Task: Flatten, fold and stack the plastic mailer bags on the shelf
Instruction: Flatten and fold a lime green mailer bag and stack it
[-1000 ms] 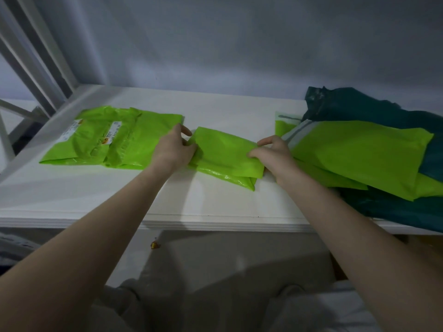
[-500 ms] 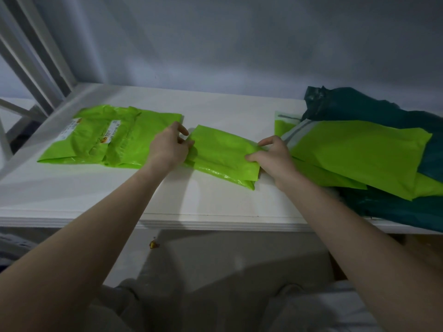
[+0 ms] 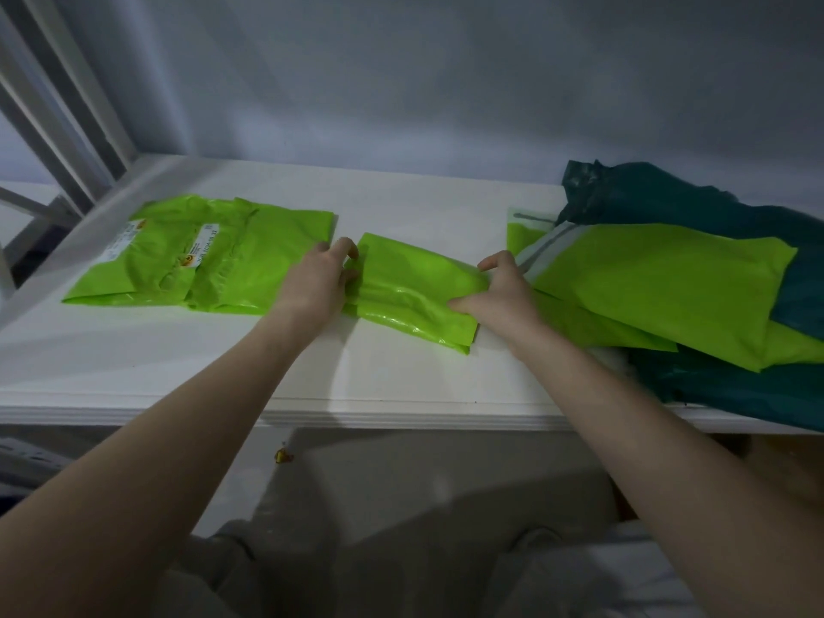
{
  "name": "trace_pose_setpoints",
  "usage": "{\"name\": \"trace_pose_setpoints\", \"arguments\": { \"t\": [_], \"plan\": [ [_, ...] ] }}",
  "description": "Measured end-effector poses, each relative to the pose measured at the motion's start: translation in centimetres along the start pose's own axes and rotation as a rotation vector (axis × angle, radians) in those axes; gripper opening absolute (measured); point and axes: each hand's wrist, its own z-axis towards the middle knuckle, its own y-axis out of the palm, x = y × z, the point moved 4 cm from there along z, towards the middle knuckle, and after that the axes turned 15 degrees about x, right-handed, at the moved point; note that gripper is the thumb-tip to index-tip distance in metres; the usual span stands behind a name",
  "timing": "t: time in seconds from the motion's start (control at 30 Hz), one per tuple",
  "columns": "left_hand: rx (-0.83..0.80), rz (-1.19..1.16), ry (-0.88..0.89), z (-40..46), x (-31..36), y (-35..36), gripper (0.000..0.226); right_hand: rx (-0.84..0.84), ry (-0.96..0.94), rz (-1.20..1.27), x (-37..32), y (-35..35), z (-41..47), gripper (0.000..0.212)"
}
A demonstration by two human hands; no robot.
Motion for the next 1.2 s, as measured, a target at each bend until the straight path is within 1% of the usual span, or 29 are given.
{"name": "trace_pose_setpoints", "arguments": {
  "t": [0.1, 0.23, 0.37, 0.5, 0.6, 0.67, 0.77, 0.83, 0.9, 1.0, 1.1, 1.2],
  "plan": [
    [-0.023, 0.027, 0.018, -0.1, 0.0, 0.2, 0.031, 0.0, -0.035, -0.065, -0.1, 0.0, -0.1, 0.056],
    [-0.062, 0.009, -0.008, -0.2, 0.3, 0.4, 0.037, 0.062, -0.136, -0.139, -0.2, -0.1, 0.1, 0.057],
    [-0.061, 0.02, 0.028, -0.9, 0.8, 0.8, 0.034, 0.111, -0.225, -0.17, 0.0, -0.3, 0.8, 0.059],
    [-0.034, -0.01, 0.024, -1.1, 0.8, 0.9, 0.033, 0.117, -0.3, -0.238, 0.0, -0.2, 0.9, 0.057],
    [-0.04, -0.004, 0.004, -1.2, 0.9, 0.8, 0.033, 0.139, -0.413, -0.35, -0.2, 0.1, 0.4, 0.057],
    [-0.01, 0.041, 0.014, -1.2, 1.0, 0.4, 0.035, 0.149, -0.515, -0.441, -0.6, 0.4, -0.1, 0.054],
    [0.126, 0.057, 0.141, -1.1, 1.6, -0.5, 0.034, 0.196, -0.625, -0.441, -1.5, 0.6, -0.6, 0.041],
    [0.193, 0.026, 0.22, -0.7, 2.2, -0.7, 0.029, 0.222, -0.664, -0.403, -1.9, 0.9, -0.5, 0.037],
    [0.206, 0.005, 0.257, -0.3, 2.6, -0.3, 0.03, 0.221, -0.656, -0.391, -2.0, 1.3, -0.1, 0.038],
    [0.155, 0.02, 0.258, -0.3, 3.0, 1.0, 0.039, 0.157, -0.633, -0.473, -1.4, 2.5, 0.4, 0.043],
    [0.044, 0.077, 0.311, -1.2, 3.1, 2.5, 0.051, 0.061, -0.656, -0.566, -0.9, 4.1, -0.1, 0.058],
    [-0.073, 0.148, 0.36, -2.0, 3.0, 3.7, 0.059, -0.042, -0.661, -0.629, -0.1, 5.1, -0.5, 0.056]
  ]
}}
